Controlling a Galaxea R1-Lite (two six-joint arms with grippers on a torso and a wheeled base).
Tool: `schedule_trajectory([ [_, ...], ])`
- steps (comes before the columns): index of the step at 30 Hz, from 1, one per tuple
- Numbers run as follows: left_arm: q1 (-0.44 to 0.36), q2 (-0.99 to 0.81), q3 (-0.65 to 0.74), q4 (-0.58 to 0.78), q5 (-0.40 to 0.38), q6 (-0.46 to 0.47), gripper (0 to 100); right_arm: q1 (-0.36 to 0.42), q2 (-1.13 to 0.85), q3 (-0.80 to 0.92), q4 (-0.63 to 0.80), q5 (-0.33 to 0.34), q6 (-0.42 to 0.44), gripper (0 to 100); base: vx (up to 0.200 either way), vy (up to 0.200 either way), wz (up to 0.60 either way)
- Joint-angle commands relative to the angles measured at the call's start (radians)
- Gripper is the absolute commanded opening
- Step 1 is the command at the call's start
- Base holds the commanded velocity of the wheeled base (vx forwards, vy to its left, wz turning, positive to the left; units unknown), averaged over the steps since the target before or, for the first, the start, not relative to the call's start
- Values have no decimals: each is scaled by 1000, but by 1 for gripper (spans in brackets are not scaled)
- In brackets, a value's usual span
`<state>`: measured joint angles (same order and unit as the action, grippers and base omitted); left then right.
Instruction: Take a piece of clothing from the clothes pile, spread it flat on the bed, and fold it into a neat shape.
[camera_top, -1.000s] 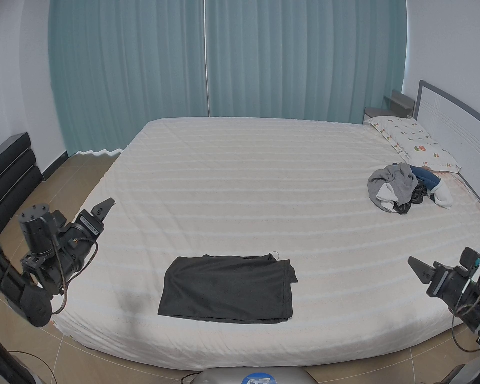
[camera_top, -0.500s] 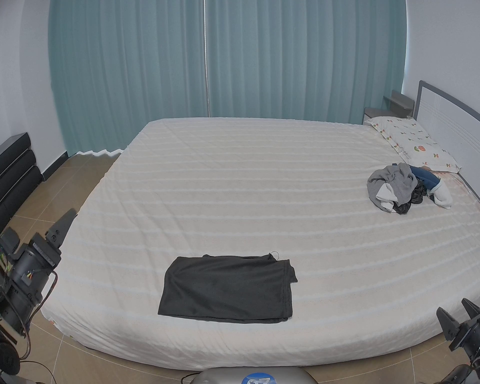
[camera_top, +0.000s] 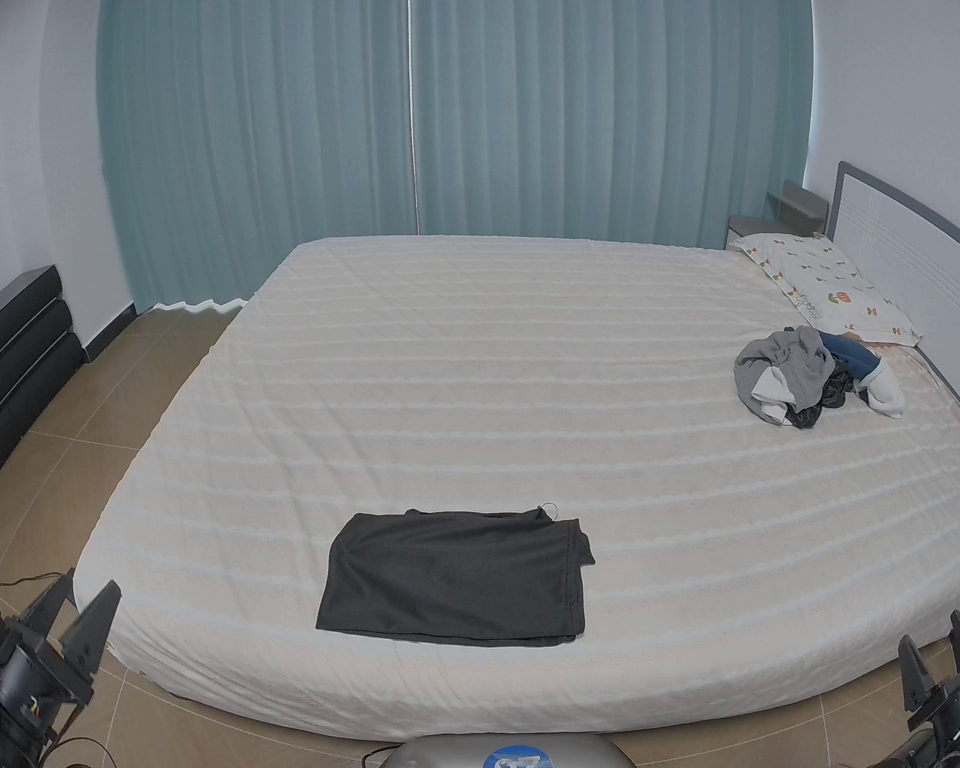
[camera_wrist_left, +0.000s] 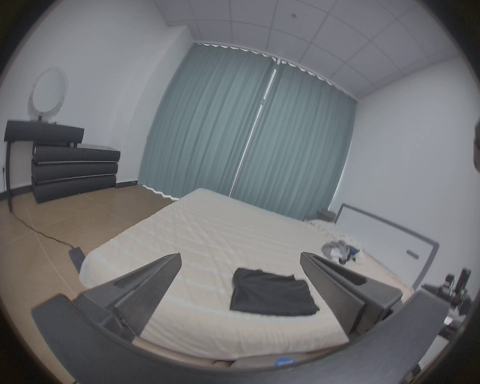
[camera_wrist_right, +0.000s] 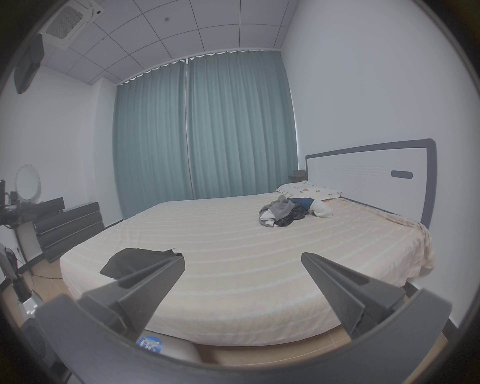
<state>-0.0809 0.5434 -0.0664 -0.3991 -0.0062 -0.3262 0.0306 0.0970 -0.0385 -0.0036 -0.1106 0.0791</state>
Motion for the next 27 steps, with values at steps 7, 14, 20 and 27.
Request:
schedule_trajectory([
  [7, 76, -543, -82, 382, -63, 265, 100, -38, -97, 35, -65, -78, -144, 100, 0, 0, 0],
  [14, 76, -543, -18, 355, -161, 187, 100, -38, -97, 35, -68, -41, -226, 100, 0, 0, 0],
  [20, 75, -533, -78, 385, -290, -37, 100, -37, -97, 32, -61, 16, -274, 100, 0, 0, 0],
  [27, 10, -459, -144, 462, -294, -19, 100, -37, -97, 28, -44, 51, -271, 100, 0, 0, 0],
])
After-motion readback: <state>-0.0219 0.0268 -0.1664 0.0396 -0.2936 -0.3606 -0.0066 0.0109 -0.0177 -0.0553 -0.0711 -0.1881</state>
